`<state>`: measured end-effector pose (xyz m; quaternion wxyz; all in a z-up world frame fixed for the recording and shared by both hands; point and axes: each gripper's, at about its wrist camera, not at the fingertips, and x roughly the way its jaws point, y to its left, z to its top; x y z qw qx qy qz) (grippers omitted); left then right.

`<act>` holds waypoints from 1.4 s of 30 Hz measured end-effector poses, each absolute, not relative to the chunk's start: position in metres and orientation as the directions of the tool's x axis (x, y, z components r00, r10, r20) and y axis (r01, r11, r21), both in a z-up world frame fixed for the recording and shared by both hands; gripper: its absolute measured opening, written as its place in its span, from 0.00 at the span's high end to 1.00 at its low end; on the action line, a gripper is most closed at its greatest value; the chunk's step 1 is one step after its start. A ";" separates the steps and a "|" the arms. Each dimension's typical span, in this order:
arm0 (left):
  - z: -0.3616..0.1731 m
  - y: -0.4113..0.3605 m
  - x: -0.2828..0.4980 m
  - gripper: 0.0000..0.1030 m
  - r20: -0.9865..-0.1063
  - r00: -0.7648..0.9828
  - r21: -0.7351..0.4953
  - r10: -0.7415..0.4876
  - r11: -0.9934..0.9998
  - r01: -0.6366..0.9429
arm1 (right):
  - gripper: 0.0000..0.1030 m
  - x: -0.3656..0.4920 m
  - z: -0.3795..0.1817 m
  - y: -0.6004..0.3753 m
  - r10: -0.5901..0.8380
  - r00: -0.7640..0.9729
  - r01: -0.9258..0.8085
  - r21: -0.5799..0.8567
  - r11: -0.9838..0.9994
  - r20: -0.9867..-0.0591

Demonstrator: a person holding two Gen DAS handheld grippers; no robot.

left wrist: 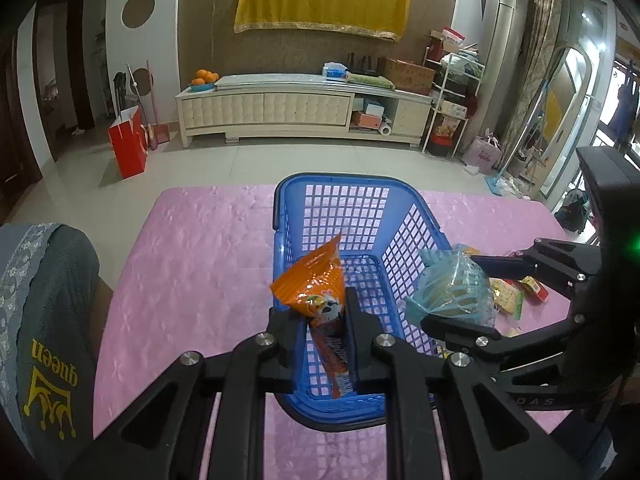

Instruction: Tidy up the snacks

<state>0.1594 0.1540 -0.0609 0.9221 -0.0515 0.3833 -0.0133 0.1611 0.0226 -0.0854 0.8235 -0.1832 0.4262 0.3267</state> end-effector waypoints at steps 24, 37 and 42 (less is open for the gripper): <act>-0.062 0.116 0.172 0.85 -0.721 0.688 -0.063 -0.083 0.997 0.054 | 0.09 0.158 -0.075 -0.029 0.374 0.465 -0.604 0.021 0.796 -0.803; -0.070 0.100 0.182 0.34 -0.726 0.686 -0.030 -0.056 0.998 0.049 | 0.09 0.160 -0.066 -0.051 0.328 0.535 -0.552 -0.028 0.834 -0.779; -0.063 0.093 0.174 0.34 -0.731 0.680 -0.040 -0.063 0.998 0.049 | 0.09 0.156 -0.062 -0.059 0.335 0.531 -0.549 -0.014 0.836 -0.779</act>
